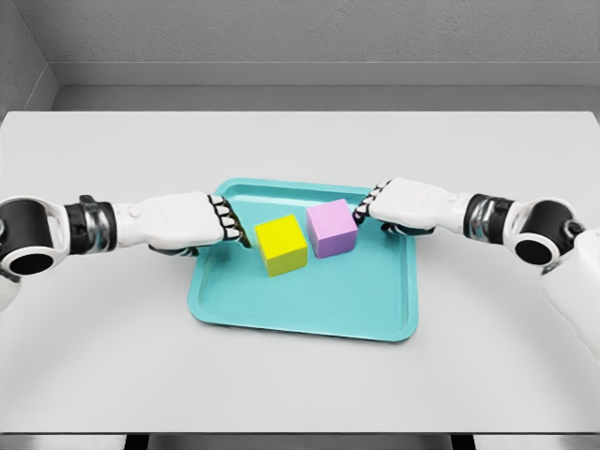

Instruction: Push two cubes

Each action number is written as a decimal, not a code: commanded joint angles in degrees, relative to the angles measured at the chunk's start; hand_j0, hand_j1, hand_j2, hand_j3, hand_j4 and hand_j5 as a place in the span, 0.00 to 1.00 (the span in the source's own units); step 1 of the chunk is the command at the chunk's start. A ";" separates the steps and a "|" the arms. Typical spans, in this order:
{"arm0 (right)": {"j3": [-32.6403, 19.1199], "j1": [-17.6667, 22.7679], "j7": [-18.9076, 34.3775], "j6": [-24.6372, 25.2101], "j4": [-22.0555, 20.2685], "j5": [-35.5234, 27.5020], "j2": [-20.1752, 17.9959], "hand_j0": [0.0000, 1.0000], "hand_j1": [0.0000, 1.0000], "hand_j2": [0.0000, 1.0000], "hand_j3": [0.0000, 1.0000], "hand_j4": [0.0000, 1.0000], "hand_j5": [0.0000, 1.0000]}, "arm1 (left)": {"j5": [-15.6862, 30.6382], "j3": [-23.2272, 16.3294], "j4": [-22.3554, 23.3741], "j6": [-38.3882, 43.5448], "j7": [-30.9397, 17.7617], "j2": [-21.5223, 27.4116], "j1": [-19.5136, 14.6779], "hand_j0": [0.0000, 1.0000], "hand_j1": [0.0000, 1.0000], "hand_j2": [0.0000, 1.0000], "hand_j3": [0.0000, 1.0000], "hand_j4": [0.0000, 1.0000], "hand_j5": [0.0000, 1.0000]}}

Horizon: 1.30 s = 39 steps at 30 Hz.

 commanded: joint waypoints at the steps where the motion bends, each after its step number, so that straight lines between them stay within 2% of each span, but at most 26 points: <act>1: 0.71 0.00 0.06 -0.23 0.02 0.33 0.56 0.61 0.61 0.61 0.61 0.61 0.61 | 0.52 0.35 0.30 0.13 0.03 0.84 -0.09 0.81 0.81 0.81 0.81 0.81 0.81; 3: 0.97 0.00 0.06 -0.23 0.02 0.33 0.56 0.61 0.61 0.61 0.61 0.61 0.61 | 0.87 0.61 0.39 0.13 0.11 2.68 -0.26 0.81 0.81 0.81 0.81 0.81 0.81; 6: 1.06 -0.44 0.06 -0.23 0.10 0.33 0.56 0.61 0.61 0.61 0.61 0.61 0.61 | 1.31 0.96 0.39 0.13 0.11 2.86 -0.44 0.81 0.81 0.81 0.81 0.81 0.81; 10: 1.41 -0.53 0.06 -0.23 0.02 0.41 0.56 0.61 0.61 0.61 0.61 0.61 0.61 | 3.07 3.60 0.65 0.13 0.11 5.23 -0.35 0.81 0.81 0.81 0.81 0.81 0.81; 17: 1.94 -0.97 0.06 -0.23 0.02 0.41 0.82 0.61 0.61 0.61 0.61 0.61 0.61 | 3.95 5.36 3.20 0.13 0.11 5.58 -0.62 0.81 0.81 0.81 0.81 0.81 0.81; 25: 2.29 -1.23 0.06 -0.23 0.54 1.12 1.44 0.61 0.61 0.61 0.61 0.61 0.61 | 4.83 5.80 3.90 0.13 0.11 7.43 -0.62 0.84 0.84 0.84 0.84 0.84 0.84; 28: 2.21 -1.67 -0.03 -0.23 0.98 1.12 1.08 0.61 0.61 0.61 0.61 0.61 0.61 | 6.14 5.89 4.17 0.13 0.20 7.52 -0.53 1.00 1.00 1.00 1.00 1.00 1.00; 33: 1.85 -2.90 -0.03 -0.23 0.98 0.50 -0.23 0.62 0.62 0.62 0.62 0.62 0.62 | 8.34 7.47 6.45 0.13 0.29 9.98 -0.53 1.00 1.00 1.00 1.00 1.00 1.00; 35: -2.36 -3.43 -0.12 -0.23 -1.83 -0.73 -4.19 0.65 0.65 0.65 0.65 0.65 0.65 | 8.69 8.00 6.63 0.13 0.29 13.32 -0.35 1.00 1.00 1.00 1.00 1.00 1.00; 37: -9.65 -2.38 -0.12 -0.23 -7.98 -3.98 -9.63 0.66 0.66 0.66 0.66 0.66 0.66 | 8.78 8.17 7.16 0.13 0.29 13.67 -0.18 1.00 1.00 1.00 1.00 1.00 1.00; 38: -14.31 -0.44 -0.20 -0.23 -8.95 -5.21 -11.57 0.67 0.67 0.67 0.67 0.67 0.67 | 8.96 8.35 7.51 0.13 0.29 13.93 -0.44 1.00 1.00 1.00 1.00 1.00 1.00; 39: -17.48 1.05 -0.20 -0.23 -8.51 -6.70 -12.80 0.73 0.73 0.73 0.73 0.73 0.73 | 9.22 8.70 7.68 0.13 0.29 14.11 -0.35 1.00 1.00 1.00 1.00 1.00 1.00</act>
